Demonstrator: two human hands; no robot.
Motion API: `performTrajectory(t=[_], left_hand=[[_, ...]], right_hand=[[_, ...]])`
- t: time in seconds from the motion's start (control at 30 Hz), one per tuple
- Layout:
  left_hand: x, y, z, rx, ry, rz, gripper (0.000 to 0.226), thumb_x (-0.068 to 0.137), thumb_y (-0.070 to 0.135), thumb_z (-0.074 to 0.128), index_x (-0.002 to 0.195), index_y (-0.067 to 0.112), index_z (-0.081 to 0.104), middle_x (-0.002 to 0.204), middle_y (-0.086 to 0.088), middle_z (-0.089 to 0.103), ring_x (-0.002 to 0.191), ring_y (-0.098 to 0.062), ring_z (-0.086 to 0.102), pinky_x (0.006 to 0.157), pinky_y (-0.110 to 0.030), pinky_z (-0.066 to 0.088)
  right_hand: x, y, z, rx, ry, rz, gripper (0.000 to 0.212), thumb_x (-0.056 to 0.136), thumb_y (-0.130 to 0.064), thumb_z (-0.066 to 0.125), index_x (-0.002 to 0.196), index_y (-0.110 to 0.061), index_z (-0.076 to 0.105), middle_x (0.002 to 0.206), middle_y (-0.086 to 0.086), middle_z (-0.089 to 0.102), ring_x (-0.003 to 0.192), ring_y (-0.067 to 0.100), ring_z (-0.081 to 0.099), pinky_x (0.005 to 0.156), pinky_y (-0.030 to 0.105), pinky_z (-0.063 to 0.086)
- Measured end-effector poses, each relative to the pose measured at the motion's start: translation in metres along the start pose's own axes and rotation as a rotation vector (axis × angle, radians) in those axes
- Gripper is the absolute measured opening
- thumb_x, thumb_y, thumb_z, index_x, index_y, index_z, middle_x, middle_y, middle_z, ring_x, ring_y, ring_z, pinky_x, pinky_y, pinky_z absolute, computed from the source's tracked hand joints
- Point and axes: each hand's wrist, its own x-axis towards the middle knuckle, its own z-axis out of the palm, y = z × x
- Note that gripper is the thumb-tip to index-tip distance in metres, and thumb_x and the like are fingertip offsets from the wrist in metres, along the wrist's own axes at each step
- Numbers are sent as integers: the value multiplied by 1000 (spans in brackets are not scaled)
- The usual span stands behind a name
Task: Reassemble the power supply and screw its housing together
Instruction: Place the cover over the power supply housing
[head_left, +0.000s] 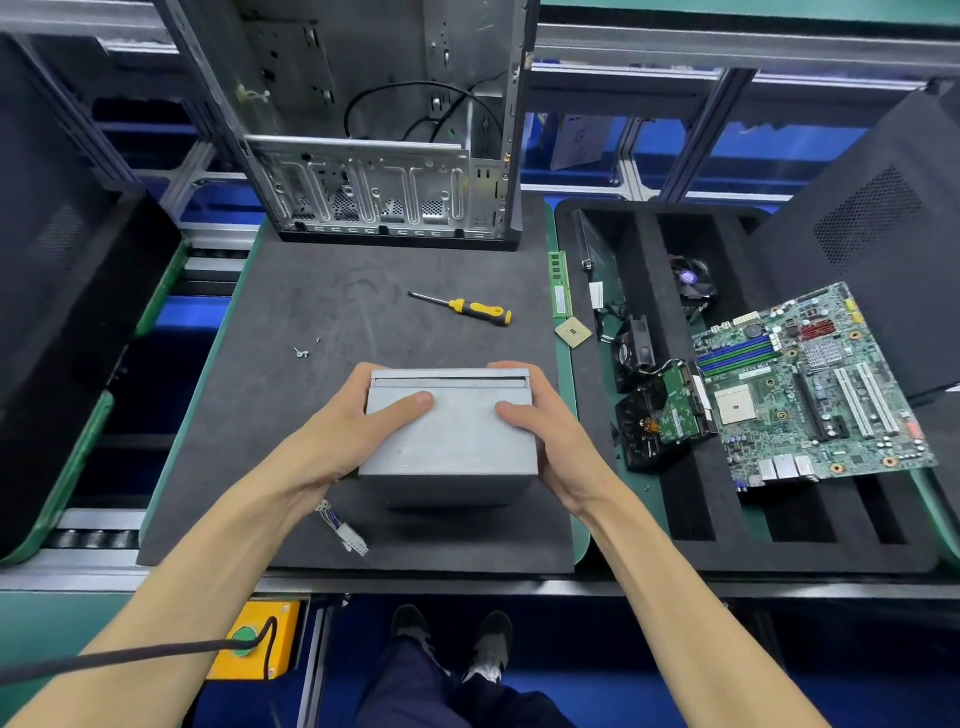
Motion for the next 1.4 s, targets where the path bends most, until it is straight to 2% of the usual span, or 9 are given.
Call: performTrajectory(t=[0.2, 0.4, 0.57, 0.7, 0.77, 0.93, 1.03, 1.23, 1.4], left_hand=[[2, 3, -2, -27, -12, 0, 48, 75, 55, 79, 109, 29, 58, 98, 12, 76, 86, -4, 73, 66, -23, 53], [2, 0, 0, -17, 23, 24, 37, 83, 52, 77, 105, 29, 59, 95, 11, 76, 82, -3, 73, 56, -18, 53], [4, -3, 8, 64, 129, 84, 34, 83, 57, 74, 96, 30, 58, 87, 17, 72, 74, 4, 67, 58, -14, 49], [8, -4, 13, 106, 211, 107, 34, 82, 56, 75, 90, 28, 58, 80, 19, 69, 66, 7, 63, 54, -13, 46], [8, -4, 12, 76, 201, 99, 34, 81, 56, 77, 89, 29, 58, 80, 17, 71, 68, 4, 65, 54, -12, 47], [6, 3, 6, -98, 69, -20, 47, 76, 49, 84, 100, 18, 58, 90, 5, 76, 74, -9, 72, 60, -26, 53], [9, 7, 2, -147, 21, -62, 49, 66, 46, 89, 92, 19, 58, 86, 2, 75, 70, -12, 71, 57, -27, 51], [13, 8, -3, -122, -16, -34, 47, 58, 52, 87, 76, 27, 53, 78, 3, 72, 65, -11, 68, 52, -24, 46], [7, 6, 2, 0, 60, 91, 50, 68, 52, 88, 87, 16, 58, 79, 6, 73, 67, -6, 67, 52, -19, 49]], right_hand=[[2, 1, 0, 28, 17, -18, 37, 85, -21, 63, 121, -24, 60, 113, -5, 70, 102, 13, 65, 80, 24, 53], [3, 4, 0, 4, 43, -44, 32, 86, -25, 64, 119, -24, 62, 112, -3, 68, 103, 15, 64, 84, 30, 52], [4, 4, 3, -32, 69, -68, 35, 80, -38, 69, 113, -29, 64, 108, -5, 68, 99, 14, 64, 82, 30, 51], [5, 6, 3, -43, 79, -81, 27, 86, -29, 65, 113, -28, 64, 106, -7, 68, 99, 14, 63, 83, 31, 50], [4, 5, 4, -38, 79, -79, 27, 87, -27, 63, 114, -26, 63, 106, -7, 68, 98, 14, 63, 81, 31, 50], [2, 1, 4, -33, 55, -57, 29, 85, -27, 64, 114, -28, 64, 108, -6, 68, 99, 13, 64, 79, 28, 51], [1, 1, 5, -30, 35, -38, 30, 83, -31, 67, 113, -32, 65, 111, -5, 68, 100, 13, 65, 79, 27, 51], [1, 1, 3, -41, 25, -28, 34, 79, -40, 69, 113, -35, 65, 112, -6, 69, 101, 12, 66, 78, 25, 52], [3, 3, 3, -35, 70, -52, 33, 84, -30, 67, 116, -25, 64, 108, -5, 69, 99, 14, 65, 79, 28, 52]])
